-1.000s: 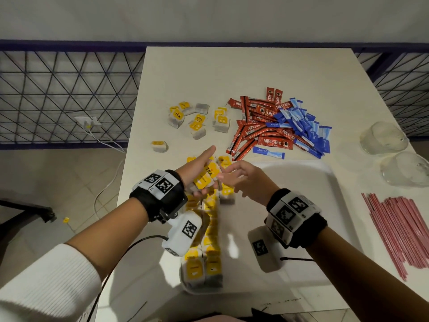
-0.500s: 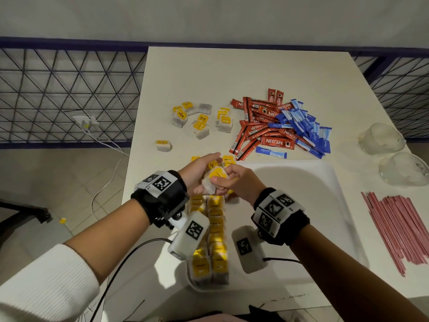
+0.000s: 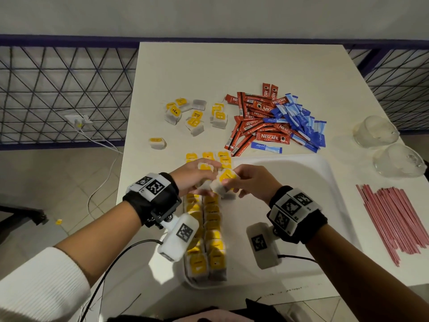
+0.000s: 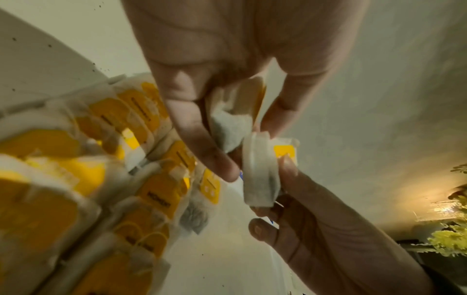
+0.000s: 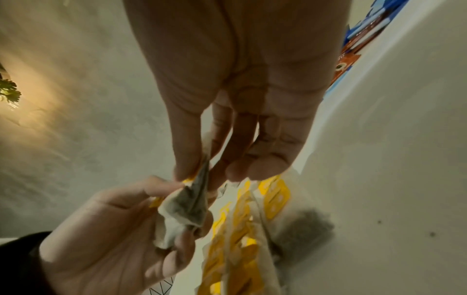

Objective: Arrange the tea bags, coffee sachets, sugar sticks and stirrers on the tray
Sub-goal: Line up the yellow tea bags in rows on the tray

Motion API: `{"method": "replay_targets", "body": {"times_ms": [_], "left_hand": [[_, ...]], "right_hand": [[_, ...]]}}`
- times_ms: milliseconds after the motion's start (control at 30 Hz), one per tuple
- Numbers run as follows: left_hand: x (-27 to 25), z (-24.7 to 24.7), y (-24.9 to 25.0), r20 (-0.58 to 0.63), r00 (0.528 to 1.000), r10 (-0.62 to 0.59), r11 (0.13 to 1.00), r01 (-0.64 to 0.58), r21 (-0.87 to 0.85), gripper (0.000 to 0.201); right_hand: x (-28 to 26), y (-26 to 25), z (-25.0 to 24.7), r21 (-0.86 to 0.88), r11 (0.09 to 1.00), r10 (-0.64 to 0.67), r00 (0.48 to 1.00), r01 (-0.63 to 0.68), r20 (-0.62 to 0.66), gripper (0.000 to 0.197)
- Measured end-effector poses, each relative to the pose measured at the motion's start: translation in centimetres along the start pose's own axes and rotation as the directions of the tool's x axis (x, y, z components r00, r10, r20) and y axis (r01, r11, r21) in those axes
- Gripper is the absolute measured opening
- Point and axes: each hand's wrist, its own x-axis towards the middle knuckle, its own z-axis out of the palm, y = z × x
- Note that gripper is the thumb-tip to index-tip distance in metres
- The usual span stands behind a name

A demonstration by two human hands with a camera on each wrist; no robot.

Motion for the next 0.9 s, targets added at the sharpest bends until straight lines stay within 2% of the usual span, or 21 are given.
{"method": "replay_targets", "body": {"times_ms": [100, 233, 367, 467, 600, 667, 733, 833, 900], "left_hand": [[-0.1, 0.0, 0.0, 0.018, 0.999, 0.031, 0.998, -0.032, 0.054, 0.022], [-0.4, 0.1, 0.1, 0.019, 1.000, 0.019, 1.000, -0.019, 0.020, 0.015], [-0.6, 0.0, 0.0, 0.017, 1.000, 0.003, 0.999, -0.004, 0.045, 0.015], [-0.8, 0.0, -0.1, 0.021, 1.000, -0.016, 0.999, 0.015, 0.041, 0.017], [-0.9, 0.0, -0.3, -0.005, 1.000, -0.026, 0.999, 0.026, 0.026, 0.021], [-1.0, 0.0, -0.4, -0.017, 0.999, -0.037, 0.999, 0.037, -0.003, 0.018], [-1.1, 0.0, -0.4, -0.024, 0.999, -0.044, 0.998, 0.043, -0.047, 0.016], [-1.4, -0.1, -0.5, -0.019, 0.999, -0.031, 0.996, 0.029, -0.082, 0.019], [-1.5, 0.0, -0.5, -0.029, 1.000, -0.012, 0.999, 0.011, -0.041, 0.020]], "right_hand": [[-0.3, 0.3, -0.8, -0.090, 0.996, 0.028, 0.999, -0.024, 0.039, 0.016], [-0.4, 0.7, -1.5, -0.245, 0.969, 0.070, 0.990, -0.038, 0.121, 0.017], [0.1, 1.1, -1.2, -0.454, 0.890, 0.161, 0.959, -0.039, 0.233, 0.018], [1.0, 1.5, -0.6, -0.555, 0.832, 0.156, 0.959, 0.003, 0.238, 0.021], [2.0, 1.6, -0.2, -0.575, 0.817, 0.070, 0.986, 0.029, 0.151, 0.027], [2.3, 1.4, -0.2, -0.578, 0.816, 0.068, 0.991, 0.012, 0.117, 0.018], [2.6, 1.1, -0.2, -0.584, 0.812, 0.079, 0.991, 0.001, 0.111, 0.034], [2.8, 0.9, -0.3, -0.592, 0.805, 0.048, 0.991, 0.036, 0.126, 0.030], [2.8, 0.9, -0.4, -0.576, 0.815, 0.029, 0.989, 0.061, 0.145, 0.027]]}}
